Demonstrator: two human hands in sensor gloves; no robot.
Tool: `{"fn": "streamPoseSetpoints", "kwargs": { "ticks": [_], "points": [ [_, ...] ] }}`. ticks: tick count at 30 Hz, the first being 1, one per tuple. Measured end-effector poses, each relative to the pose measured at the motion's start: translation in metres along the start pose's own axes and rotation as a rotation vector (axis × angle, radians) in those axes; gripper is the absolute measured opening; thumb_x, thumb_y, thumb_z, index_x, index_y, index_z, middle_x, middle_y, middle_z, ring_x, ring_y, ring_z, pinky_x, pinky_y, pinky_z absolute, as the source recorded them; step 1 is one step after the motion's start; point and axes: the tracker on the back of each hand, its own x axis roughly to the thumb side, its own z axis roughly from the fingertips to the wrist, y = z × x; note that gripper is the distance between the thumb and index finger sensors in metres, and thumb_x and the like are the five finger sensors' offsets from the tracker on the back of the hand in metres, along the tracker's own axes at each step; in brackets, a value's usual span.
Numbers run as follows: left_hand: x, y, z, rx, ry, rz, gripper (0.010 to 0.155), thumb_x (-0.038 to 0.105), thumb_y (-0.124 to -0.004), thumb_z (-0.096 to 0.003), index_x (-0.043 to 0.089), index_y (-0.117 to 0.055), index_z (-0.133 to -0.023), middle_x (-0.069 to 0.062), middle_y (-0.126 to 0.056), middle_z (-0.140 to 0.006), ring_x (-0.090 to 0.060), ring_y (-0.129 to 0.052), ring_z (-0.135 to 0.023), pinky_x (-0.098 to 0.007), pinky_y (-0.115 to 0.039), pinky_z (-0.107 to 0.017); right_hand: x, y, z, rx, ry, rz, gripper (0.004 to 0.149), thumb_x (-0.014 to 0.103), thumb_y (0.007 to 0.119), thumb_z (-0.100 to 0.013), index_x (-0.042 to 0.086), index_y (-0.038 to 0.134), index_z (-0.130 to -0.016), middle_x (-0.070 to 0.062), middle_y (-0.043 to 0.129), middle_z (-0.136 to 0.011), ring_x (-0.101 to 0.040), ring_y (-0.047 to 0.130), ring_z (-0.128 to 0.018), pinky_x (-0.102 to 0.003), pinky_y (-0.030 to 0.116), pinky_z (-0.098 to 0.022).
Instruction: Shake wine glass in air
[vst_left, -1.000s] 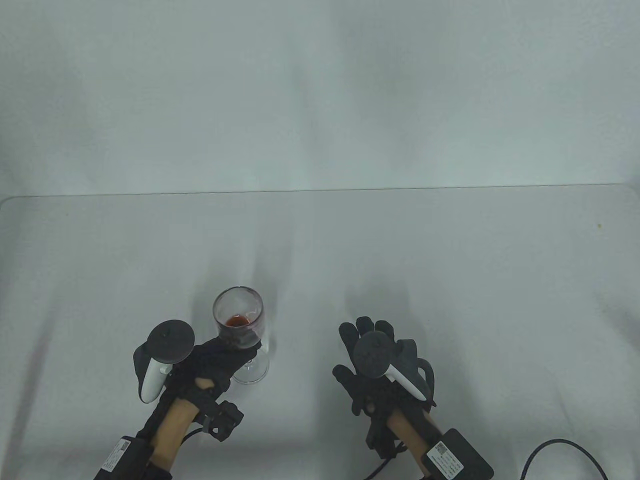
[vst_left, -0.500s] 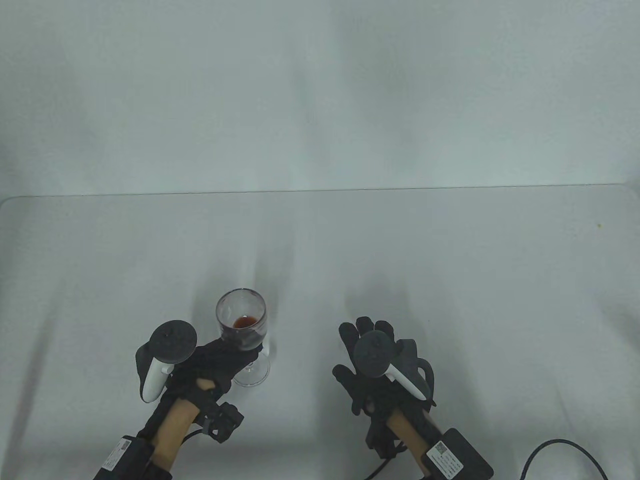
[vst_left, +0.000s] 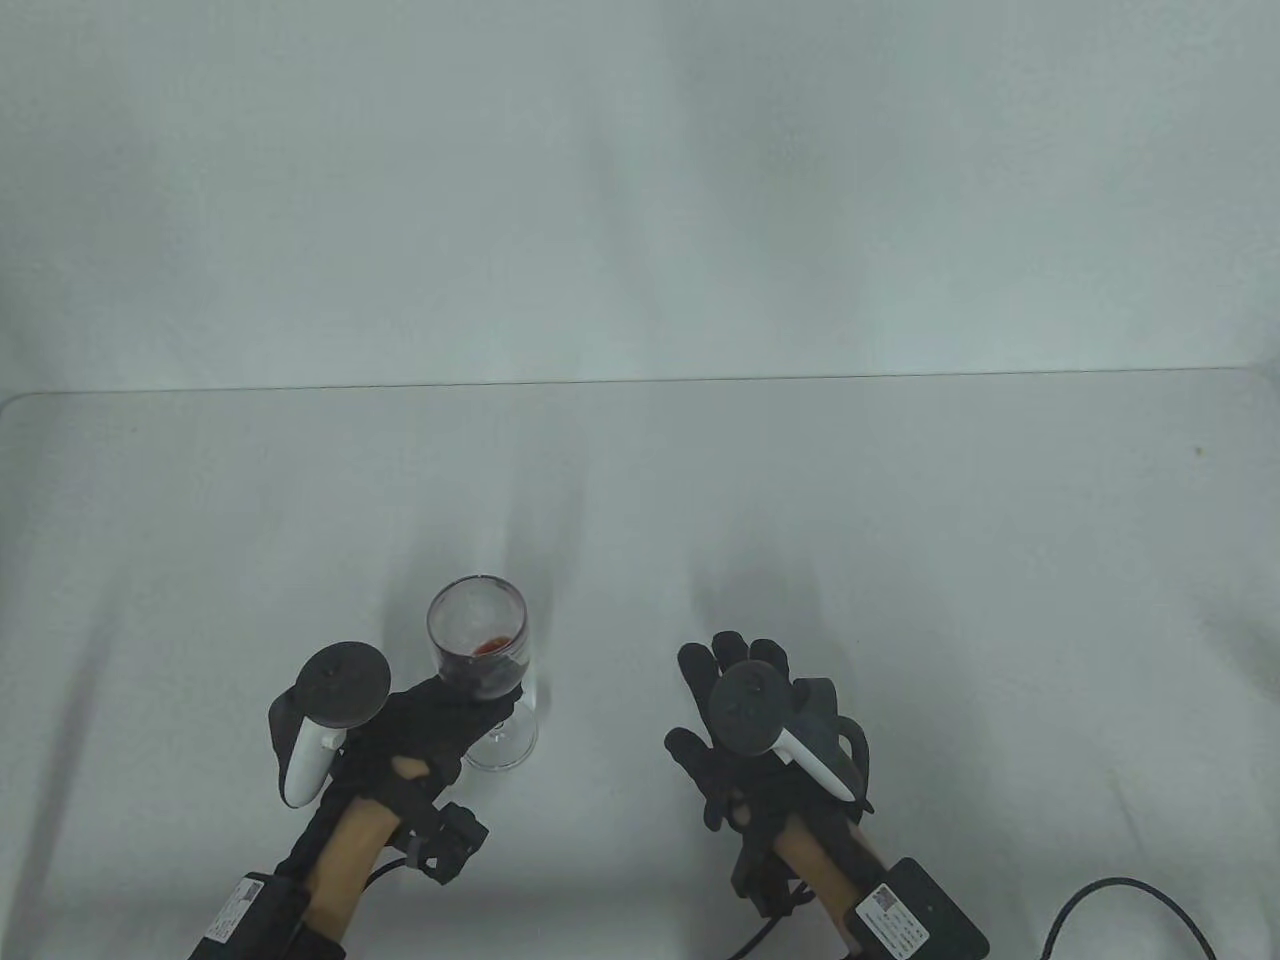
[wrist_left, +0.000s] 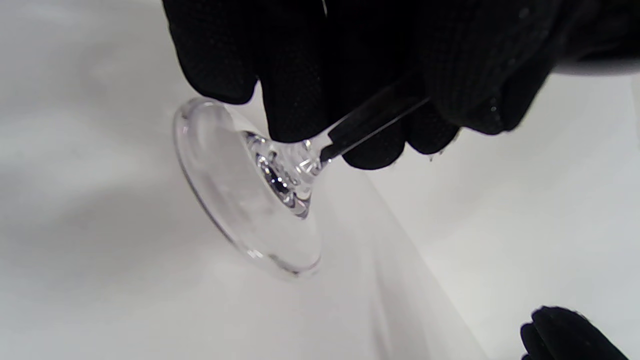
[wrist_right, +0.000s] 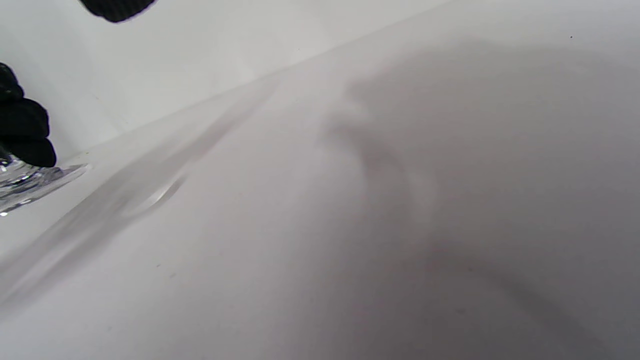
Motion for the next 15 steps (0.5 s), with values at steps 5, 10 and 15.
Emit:
{"fn": "streamPoseSetpoints", "kwargs": {
  "ticks": [5, 10, 15],
  "points": [
    [-0.005, 0.008, -0.007, 0.105, -0.005, 0.013, 0.043, 0.044, -0.087, -0.0405, 0.04, -0.087, -0.083, 0.01, -0.096, -0.089, -0.02, -0.095, -0.086, -0.046, -0.072, -0.068, 0.001, -0.001, 0.001, -0.004, -0.013, -0.008, 0.076, 0.061, 0.061, -0.037, 0.041, 0.015, -0.095, 0.009, 0.009, -0.11, -0.032, 0.012, -0.108, -0.066, 0.023, -0.071],
    [-0.005, 0.02, -0.022, 0.173, 0.027, -0.014, 0.042, 0.045, -0.087, -0.0405, 0.041, -0.086, -0.083, 0.012, -0.095, -0.089, -0.018, -0.094, -0.088, -0.045, -0.071, -0.069, 0.001, -0.002, 0.002, -0.008, -0.022, -0.018, 0.076, 0.061, 0.061, -0.037, 0.041, 0.016, -0.096, 0.009, 0.009, -0.11, -0.033, 0.013, -0.108, -0.066, 0.023, -0.071],
    [-0.011, 0.022, -0.049, 0.208, 0.109, 0.091, 0.042, 0.045, -0.087, -0.0412, 0.043, -0.085, -0.084, 0.014, -0.094, -0.091, -0.017, -0.093, -0.089, -0.044, -0.071, -0.071, 0.001, -0.002, 0.002, 0.004, -0.024, -0.016, 0.076, 0.061, 0.061, -0.038, 0.041, 0.015, -0.096, 0.009, 0.009, -0.11, -0.032, 0.013, -0.108, -0.066, 0.024, -0.071]
  ]
}}
